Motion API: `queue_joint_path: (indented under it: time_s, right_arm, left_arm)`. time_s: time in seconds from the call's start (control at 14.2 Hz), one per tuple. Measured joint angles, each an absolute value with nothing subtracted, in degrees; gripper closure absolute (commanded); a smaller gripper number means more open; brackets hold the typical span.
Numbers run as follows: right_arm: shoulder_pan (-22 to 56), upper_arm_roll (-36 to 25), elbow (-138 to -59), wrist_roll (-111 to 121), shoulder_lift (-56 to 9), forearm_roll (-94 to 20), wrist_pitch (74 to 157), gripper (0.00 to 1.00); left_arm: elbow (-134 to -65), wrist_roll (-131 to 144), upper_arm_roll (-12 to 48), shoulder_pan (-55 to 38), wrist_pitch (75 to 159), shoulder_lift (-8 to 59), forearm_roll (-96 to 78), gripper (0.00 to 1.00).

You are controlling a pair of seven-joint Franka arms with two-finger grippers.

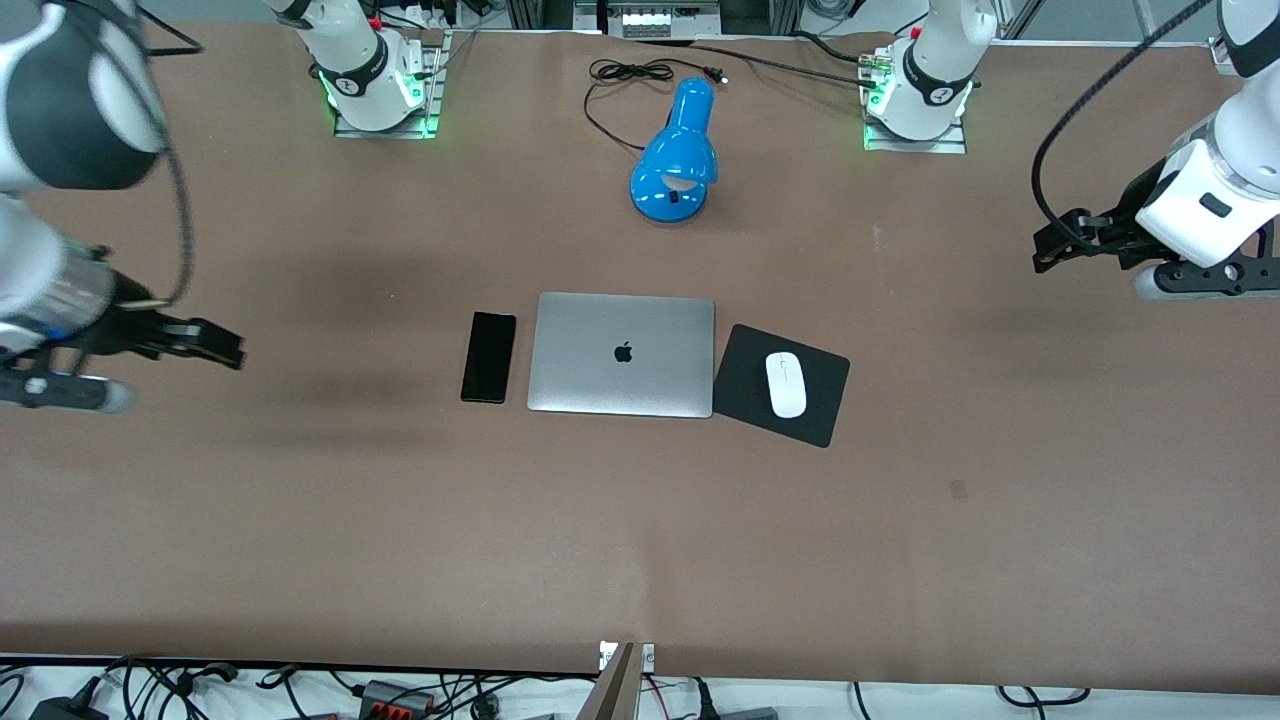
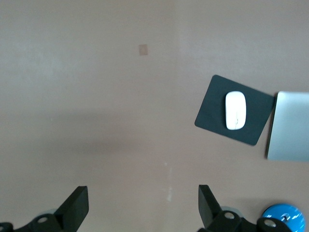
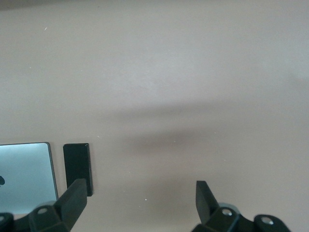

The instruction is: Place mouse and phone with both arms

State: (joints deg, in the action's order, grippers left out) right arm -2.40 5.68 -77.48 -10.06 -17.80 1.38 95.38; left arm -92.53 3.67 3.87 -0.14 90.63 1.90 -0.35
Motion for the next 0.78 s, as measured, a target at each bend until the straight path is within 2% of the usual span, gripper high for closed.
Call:
queue_joint_path:
  time_s: [0.14, 0.28, 0.78]
  right_arm:
    - [-2.2, 0.7, -76.8, -5.3, -17.5, -1.8, 95.4, 0.0]
    - [-2.4, -1.7, -75.4, -0.5, -17.4, -2.6, 95.3, 0.0]
    - [-2.0, -1.7, -75.8, 4.2, -14.5, -0.7, 94.7, 0.0]
  left_arm:
    - [-92.2, 1.7, 3.8, 0.2, 90.6, 2.3, -0.4, 0.0]
    - [-91.4, 1.3, 3.7, 1.0, 90.6, 2.5, -0.3, 0.0]
    - [-89.9, 1.0, 4.1, 1.5, 90.5, 2.5, -0.3, 0.0]
